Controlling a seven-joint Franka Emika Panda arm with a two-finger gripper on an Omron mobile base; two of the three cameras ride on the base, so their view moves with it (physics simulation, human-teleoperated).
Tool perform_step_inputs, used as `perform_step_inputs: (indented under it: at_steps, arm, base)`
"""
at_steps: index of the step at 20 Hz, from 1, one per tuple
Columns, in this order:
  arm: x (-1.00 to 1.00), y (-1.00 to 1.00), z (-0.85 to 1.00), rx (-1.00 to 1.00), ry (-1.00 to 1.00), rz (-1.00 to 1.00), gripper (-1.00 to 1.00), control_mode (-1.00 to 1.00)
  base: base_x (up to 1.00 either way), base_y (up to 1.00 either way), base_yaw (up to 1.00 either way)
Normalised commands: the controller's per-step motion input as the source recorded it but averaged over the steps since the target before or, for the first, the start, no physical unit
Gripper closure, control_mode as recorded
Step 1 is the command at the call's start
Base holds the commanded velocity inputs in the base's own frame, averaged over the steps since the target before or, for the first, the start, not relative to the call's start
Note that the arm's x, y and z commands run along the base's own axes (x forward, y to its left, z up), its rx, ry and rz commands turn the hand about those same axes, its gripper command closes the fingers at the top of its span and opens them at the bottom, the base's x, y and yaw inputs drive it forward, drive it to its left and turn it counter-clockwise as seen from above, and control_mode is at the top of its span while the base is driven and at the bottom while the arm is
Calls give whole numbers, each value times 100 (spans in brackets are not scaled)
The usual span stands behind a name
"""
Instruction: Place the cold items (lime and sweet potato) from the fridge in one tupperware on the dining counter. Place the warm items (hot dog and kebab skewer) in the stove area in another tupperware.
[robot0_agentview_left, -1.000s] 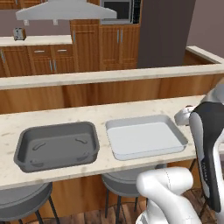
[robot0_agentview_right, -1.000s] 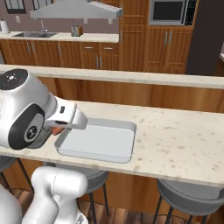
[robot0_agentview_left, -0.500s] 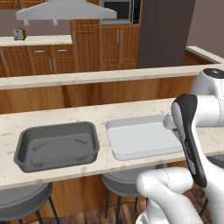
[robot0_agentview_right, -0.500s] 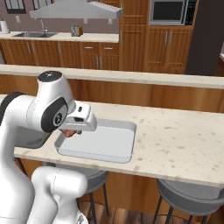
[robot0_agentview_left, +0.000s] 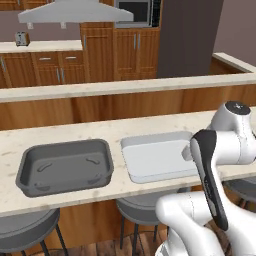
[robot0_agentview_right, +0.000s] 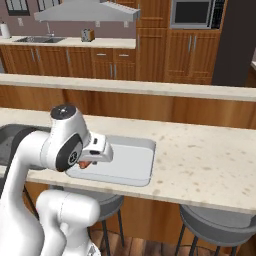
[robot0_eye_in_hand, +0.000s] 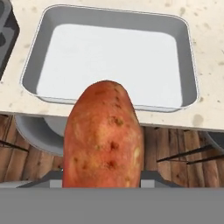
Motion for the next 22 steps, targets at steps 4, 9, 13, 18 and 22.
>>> perform_step_inputs:
  at_steps: [4,9,13,18,22]
  arm:
    - [59,-11,-15,0,32,26,100,-100]
    - [72,-20,-30,0,19,43,100,-100]
    - [59,-17,-36,0,6,40,100,-100]
    - [24,-2,-51,-2,-2,33,100,-100]
    - [48,0,-42,0,2,25,100,-100]
  base:
    - [0,0,0]
    - [0,0,0]
    - [0,0,0]
    - [0,0,0]
    - [0,0,0]
